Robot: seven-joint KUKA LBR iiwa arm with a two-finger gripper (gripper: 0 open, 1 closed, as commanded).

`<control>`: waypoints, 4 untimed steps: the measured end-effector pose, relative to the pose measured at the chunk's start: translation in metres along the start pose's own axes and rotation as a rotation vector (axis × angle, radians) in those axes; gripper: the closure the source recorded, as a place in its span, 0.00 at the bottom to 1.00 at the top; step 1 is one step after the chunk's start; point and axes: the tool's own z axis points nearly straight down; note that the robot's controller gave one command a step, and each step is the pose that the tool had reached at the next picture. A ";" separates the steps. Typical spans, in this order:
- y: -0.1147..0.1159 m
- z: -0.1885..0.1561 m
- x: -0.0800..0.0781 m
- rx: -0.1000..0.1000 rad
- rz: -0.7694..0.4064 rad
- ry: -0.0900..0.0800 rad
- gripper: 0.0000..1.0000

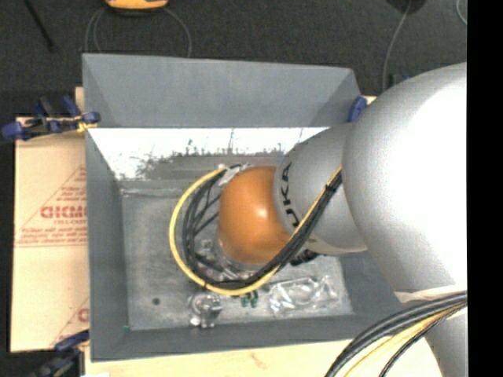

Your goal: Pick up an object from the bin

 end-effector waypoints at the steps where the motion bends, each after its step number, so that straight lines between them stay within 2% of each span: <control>1: 0.001 -0.001 -0.001 -0.003 0.003 -0.003 1.00; 2: -0.159 -0.016 0.021 0.004 0.146 0.010 1.00; 3: -0.155 -0.089 0.016 0.002 0.143 0.002 1.00; 4: -0.169 -0.133 -0.044 0.002 0.567 0.003 1.00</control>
Offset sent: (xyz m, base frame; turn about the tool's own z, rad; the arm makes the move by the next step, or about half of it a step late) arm 0.0000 0.0000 0.0000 0.0000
